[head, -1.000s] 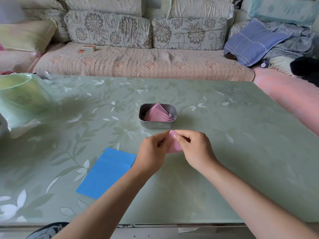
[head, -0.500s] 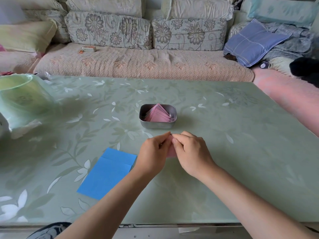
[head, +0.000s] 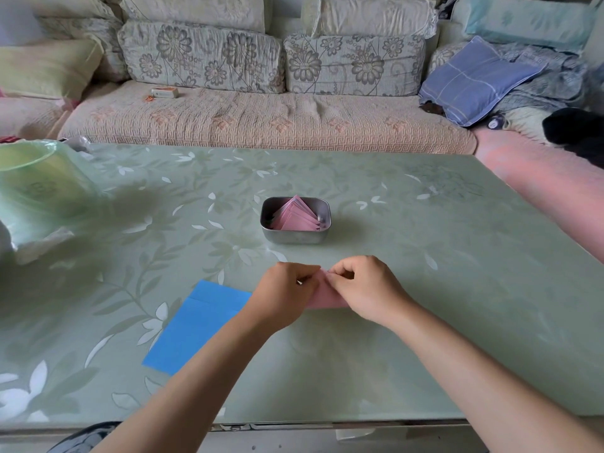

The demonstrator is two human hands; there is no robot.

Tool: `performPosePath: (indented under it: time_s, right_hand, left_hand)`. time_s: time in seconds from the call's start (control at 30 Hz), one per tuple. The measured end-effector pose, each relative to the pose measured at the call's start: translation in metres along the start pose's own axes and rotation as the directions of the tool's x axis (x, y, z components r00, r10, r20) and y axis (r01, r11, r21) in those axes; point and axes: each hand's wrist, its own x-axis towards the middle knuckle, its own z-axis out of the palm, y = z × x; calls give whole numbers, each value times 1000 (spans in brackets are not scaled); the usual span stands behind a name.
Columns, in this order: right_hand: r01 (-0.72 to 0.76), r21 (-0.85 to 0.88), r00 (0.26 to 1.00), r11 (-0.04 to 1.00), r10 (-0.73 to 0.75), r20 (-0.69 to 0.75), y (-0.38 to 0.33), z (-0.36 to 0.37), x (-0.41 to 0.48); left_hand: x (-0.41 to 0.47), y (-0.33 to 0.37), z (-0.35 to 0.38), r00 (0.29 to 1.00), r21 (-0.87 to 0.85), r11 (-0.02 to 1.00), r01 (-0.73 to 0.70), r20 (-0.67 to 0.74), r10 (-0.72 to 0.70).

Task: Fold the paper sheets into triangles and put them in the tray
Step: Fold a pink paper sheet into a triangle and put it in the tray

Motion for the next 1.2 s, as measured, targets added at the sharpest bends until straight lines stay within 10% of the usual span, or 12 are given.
performPosePath:
  time_s: [0.77, 1.2]
  right_hand:
    - [149, -450, 971, 880, -216, -101, 2, 13, 4]
    - [327, -479, 944, 815, -310, 117, -1, 3, -7]
  left_hand:
    - [-11, 6, -19, 958, 411, 875, -255, 231, 171]
    - [-33, -1, -14, 917, 510, 763, -398, 253, 309]
